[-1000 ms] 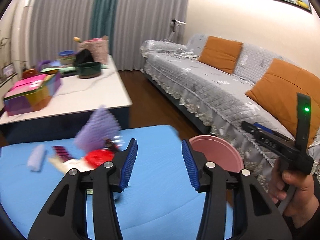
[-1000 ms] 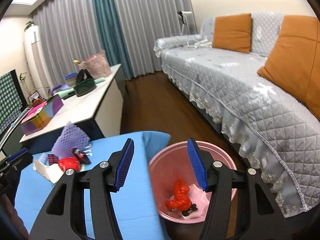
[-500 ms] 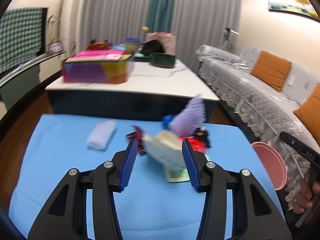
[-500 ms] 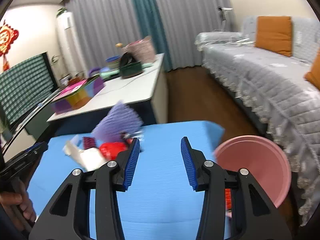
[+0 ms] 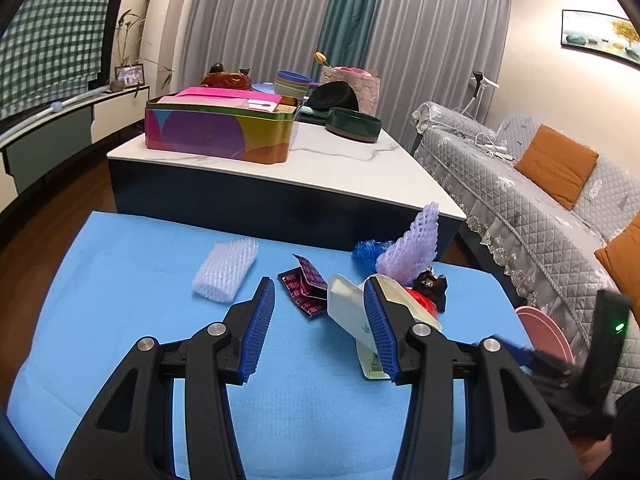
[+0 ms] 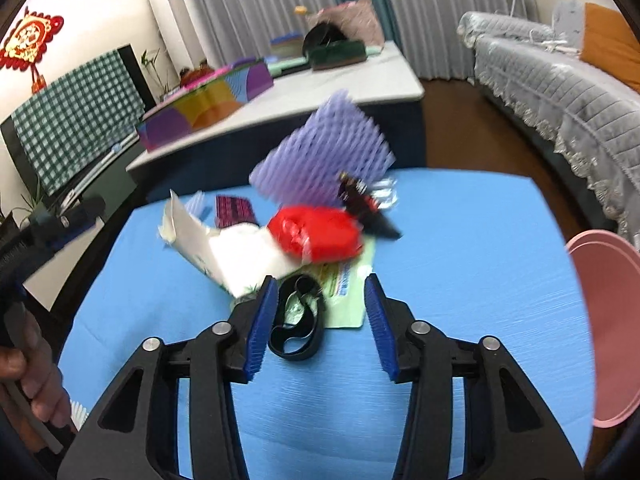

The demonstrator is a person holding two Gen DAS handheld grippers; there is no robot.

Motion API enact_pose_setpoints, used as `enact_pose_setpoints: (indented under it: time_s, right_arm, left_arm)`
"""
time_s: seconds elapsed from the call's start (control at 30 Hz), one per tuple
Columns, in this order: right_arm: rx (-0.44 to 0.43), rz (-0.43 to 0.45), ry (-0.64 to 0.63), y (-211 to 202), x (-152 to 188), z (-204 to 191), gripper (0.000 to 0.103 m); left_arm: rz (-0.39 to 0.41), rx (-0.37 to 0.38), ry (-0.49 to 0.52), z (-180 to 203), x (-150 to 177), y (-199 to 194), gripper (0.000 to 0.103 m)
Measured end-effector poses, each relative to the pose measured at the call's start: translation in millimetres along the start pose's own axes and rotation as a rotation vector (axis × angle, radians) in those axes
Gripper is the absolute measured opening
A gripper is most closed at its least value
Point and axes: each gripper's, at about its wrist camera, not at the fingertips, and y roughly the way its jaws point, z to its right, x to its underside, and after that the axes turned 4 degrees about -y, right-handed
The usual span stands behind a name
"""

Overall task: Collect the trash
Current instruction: 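Return both tools to the table and grasp the black hair tie with the right tool, then grasp the white paper box with the left tool while the right tool holds the hair tie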

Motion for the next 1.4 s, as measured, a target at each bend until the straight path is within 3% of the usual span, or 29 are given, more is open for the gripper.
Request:
enact_pose_setpoints:
  time_s: [0.17,0.3,0.33,0.37,0.47,0.6,0.7,0.87,1.0,1.4]
  right_arm:
    - [-0.056,-0.09,0.012,27.7,6.1,-8.1,0.056]
    - [-0.026,-0.122,-0.075,36.8,11.5,-23.8,0.056]
    - [-0.024,-0.126,-0.089,36.9,13.0,-25.4,0.051]
    - [-0.018,-0.134,-0.104,37.7,14.3,-26.8,0.037]
    - [-0.028,-0.14,-0.135,33.8,16.7,-27.3,0.017]
    - [0.001,-0.106,-0.146,17.8,16.2,-17.9,0.013]
    - [0.019,-0.082,-0.107,7.1,13.6,-3.1,0.013]
    - [0.032,-0.074,-0.064,-1.1,12.6,18.0,0.013]
    - [0.04,-0.078,-0.045,-4.6,14.3,29.9,0.013]
    - [0.045,-0.024,-0.033,-26.1,6.8,33.7,0.013]
  left_arm:
    - [-0.004,0.014,-0.01,-1.1,0.5,3.3,0.046]
    - [-0.008,0.035,-0.006,2.5,3.1,5.9,0.046]
    - [-0.01,0.042,-0.007,3.4,2.9,6.9,0.046]
    - [-0.012,0.052,-0.009,5.8,3.9,8.3,0.046]
    - [-0.021,0.079,-0.006,14.4,7.1,12.7,0.046]
    - [-0.051,0.104,0.013,29.2,14.7,21.4,0.047]
    - [-0.068,0.11,0.02,38.6,21.2,27.5,0.057]
    - [-0.094,0.113,0.049,55.2,29.9,38.5,0.058]
    - [-0.118,0.051,0.11,69.9,35.6,49.6,0.058]
    - [-0.102,-0.094,0.101,50.7,28.4,43.4,0.012]
